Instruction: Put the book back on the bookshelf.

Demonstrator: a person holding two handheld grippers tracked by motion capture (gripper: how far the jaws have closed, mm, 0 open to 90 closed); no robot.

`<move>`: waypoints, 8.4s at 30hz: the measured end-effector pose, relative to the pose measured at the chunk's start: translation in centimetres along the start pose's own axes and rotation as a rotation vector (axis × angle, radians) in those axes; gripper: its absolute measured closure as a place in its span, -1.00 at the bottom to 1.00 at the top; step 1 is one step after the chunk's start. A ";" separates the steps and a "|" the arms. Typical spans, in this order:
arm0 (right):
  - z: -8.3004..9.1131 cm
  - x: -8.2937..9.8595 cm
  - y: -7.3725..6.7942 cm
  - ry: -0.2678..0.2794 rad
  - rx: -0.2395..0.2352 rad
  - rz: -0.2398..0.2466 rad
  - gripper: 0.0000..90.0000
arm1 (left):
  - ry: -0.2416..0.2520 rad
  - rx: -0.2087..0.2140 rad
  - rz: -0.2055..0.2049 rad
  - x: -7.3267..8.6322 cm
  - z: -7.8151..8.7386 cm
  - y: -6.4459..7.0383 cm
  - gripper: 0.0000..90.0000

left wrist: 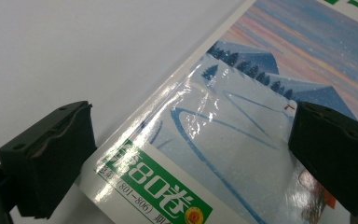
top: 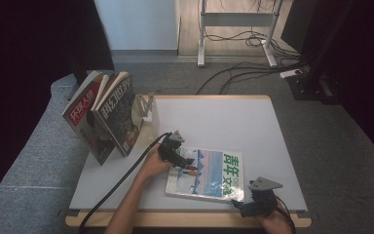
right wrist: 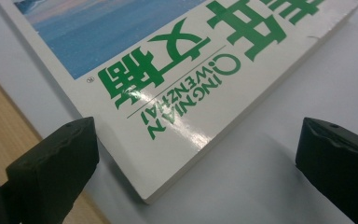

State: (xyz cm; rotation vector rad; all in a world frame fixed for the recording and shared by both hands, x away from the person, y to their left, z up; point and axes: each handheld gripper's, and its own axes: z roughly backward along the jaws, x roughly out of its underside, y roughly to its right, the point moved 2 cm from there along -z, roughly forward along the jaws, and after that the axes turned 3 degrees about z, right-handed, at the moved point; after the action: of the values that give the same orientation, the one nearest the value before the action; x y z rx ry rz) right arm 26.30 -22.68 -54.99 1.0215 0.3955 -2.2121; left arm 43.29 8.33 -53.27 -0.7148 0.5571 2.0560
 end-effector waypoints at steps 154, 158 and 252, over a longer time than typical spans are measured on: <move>-10.3 -10.0 13.0 -0.109 0.168 -0.126 -1.00 | -0.006 -0.193 0.079 9.6 6.6 6.0 -0.77; -10.9 -10.5 13.1 -0.105 0.174 -0.131 -1.00 | -0.015 -0.178 0.061 9.3 6.3 6.5 -0.77; -11.5 -13.0 6.2 -0.132 -0.192 0.020 -0.98 | -0.004 -0.175 0.063 9.6 6.4 4.3 -1.00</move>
State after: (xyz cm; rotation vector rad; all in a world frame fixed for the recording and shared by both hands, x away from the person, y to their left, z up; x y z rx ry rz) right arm 43.17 -15.62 -52.55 0.7703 0.5241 -2.1612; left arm 33.40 15.63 -54.48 -0.8038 0.4055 2.1835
